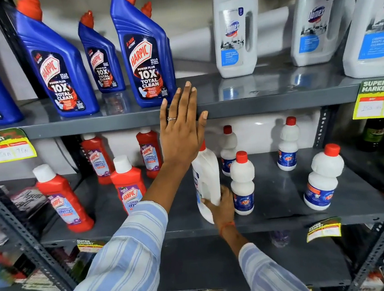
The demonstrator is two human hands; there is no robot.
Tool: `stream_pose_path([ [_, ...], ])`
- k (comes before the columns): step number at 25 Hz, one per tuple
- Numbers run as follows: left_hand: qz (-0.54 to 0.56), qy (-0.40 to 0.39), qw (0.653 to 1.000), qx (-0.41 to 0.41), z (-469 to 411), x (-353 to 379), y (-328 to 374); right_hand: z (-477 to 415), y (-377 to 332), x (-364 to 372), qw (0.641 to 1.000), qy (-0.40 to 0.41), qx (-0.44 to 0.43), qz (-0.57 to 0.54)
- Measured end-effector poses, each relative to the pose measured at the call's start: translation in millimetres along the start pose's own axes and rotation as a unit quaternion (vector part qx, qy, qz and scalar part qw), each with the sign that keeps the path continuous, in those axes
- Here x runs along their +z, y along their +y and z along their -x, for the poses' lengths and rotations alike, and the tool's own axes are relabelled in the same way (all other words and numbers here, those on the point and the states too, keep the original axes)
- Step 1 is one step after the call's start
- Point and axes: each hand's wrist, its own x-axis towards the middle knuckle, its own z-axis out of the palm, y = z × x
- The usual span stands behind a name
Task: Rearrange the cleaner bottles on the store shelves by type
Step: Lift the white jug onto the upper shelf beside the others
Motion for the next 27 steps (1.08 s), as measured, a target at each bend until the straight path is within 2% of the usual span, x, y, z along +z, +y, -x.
stream_pose_path([
  [3,0.003,-0.010,1.000,0.001,-0.7,-2.3,-1.2,-9.0,9.0,-19.7,0.996,-0.083,0.018,-0.042],
  [5,0.004,-0.010,1.000,-0.001,0.4,-2.4,0.4,-15.4,14.6,-28.4,0.992,-0.123,0.026,-0.014],
  [8,0.005,-0.005,1.000,-0.001,1.1,-1.1,0.4,-26.6,12.4,-24.9,0.989,-0.135,0.054,0.017],
  [11,0.005,-0.006,1.000,0.000,0.2,-1.9,0.3,-21.8,2.4,-17.3,0.994,-0.085,0.061,0.022],
  [14,0.007,-0.010,1.000,-0.003,-0.6,-2.6,0.8,26.7,-1.5,-7.2,0.996,0.078,-0.021,0.028],
  [15,0.009,-0.010,1.000,-0.003,-0.5,-2.1,0.6,46.4,-0.9,-0.3,0.991,0.108,-0.062,0.045],
  [16,0.008,-0.009,1.000,-0.003,-0.2,-1.7,0.5,62.0,-0.9,7.9,0.988,0.110,-0.094,0.052],
  [18,0.007,-0.011,1.000,-0.003,-0.8,-1.8,0.9,68.6,-4.3,24.5,0.991,0.072,-0.102,0.046],
  [20,0.006,-0.011,1.000,-0.005,-0.6,-2.4,1.5,53.0,-9.0,37.8,0.995,0.060,-0.055,0.057],
  [25,0.000,-0.019,1.000,0.000,0.1,-3.4,1.7,16.5,-37.2,52.9,0.995,0.091,0.030,0.025],
  [27,-0.004,-0.019,1.000,0.000,-2.2,-4.6,1.7,9.3,-40.1,51.5,0.995,0.096,0.035,0.017],
])
